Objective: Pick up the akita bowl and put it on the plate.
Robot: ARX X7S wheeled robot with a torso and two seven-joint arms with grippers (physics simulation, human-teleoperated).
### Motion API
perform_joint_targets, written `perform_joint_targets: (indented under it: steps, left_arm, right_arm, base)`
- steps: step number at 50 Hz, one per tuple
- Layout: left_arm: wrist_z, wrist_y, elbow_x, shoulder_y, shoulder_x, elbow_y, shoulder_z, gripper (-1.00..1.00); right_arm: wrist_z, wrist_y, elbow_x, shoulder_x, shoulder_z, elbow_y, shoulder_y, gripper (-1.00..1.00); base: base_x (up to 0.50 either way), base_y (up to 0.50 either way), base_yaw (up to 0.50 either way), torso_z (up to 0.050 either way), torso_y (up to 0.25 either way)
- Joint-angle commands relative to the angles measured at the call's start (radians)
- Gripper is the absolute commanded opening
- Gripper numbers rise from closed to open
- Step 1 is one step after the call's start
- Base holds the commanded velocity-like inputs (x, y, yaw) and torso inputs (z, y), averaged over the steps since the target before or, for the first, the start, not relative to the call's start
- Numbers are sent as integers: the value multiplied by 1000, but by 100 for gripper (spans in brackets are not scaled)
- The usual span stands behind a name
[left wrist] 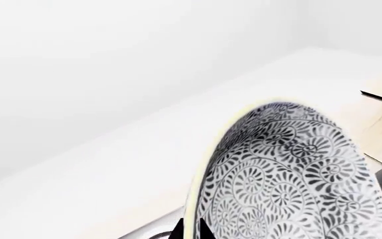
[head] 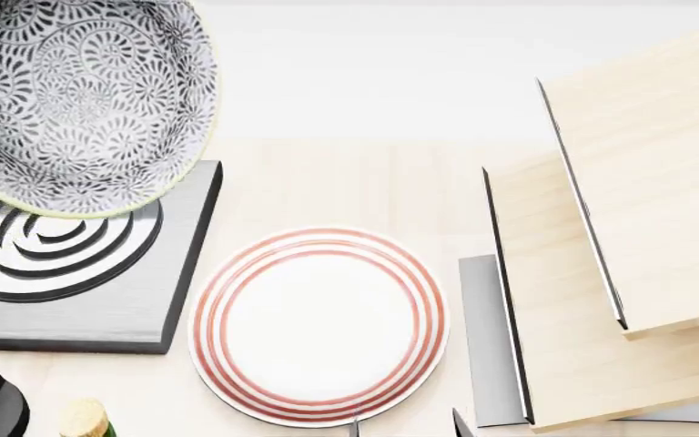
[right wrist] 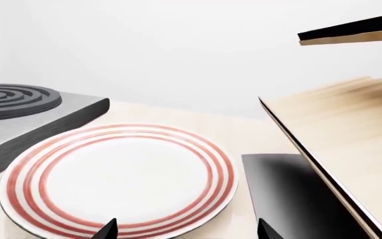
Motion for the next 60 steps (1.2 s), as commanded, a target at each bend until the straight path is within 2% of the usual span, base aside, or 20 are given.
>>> perform_joint_targets:
  steps: [1, 9, 21, 28, 39, 44, 45, 55, 60]
  left_arm:
    - [29, 25, 2, -26, 80, -69, 18, -100]
    - [58, 5, -54, -44, 140, -129, -10, -100]
    - [90, 51, -3, -61, 195, -216, 61, -100]
    - [73, 50, -27, -46, 251, -270, 35, -100]
    - [12, 104, -66, -31, 369, -473, -84, -100]
    - [-4, 103, -65, -36, 394, -522, -89, -100]
    - [-16, 98, -83, -40, 407, -552, -117, -100]
    - [-40, 91, -63, -57, 455, -665, -100, -100]
    - [-10, 91, -43, -56, 475, -700, -54, -100]
  right_arm:
    - [-5, -20, 4, -5, -3, 30, 2, 100]
    - [-10, -31, 9, -6, -6, 41, 0, 100]
    - [-9, -43, 10, -10, -8, 63, 3, 100]
    - [-9, -46, 15, -9, -10, 65, 0, 100]
    - [-14, -56, 18, -12, -17, 74, -5, 100]
    - [-16, -61, 19, -14, -19, 84, -2, 100]
    - [-15, -56, 20, -11, -20, 74, -3, 100]
    - [-14, -54, 20, -11, -23, 76, 0, 100]
    - [-15, -61, 20, -13, -26, 86, -1, 100]
  base:
    - [0, 0, 0, 0, 0]
    - [0, 0, 0, 0, 0]
    - [0, 0, 0, 0, 1]
    - [0, 0, 0, 0, 0]
    - [0, 0, 0, 0, 0]
    - [0, 0, 0, 0, 2]
    - [0, 0, 0, 0, 0]
    - [0, 0, 0, 0, 0]
    - [0, 0, 0, 0, 0]
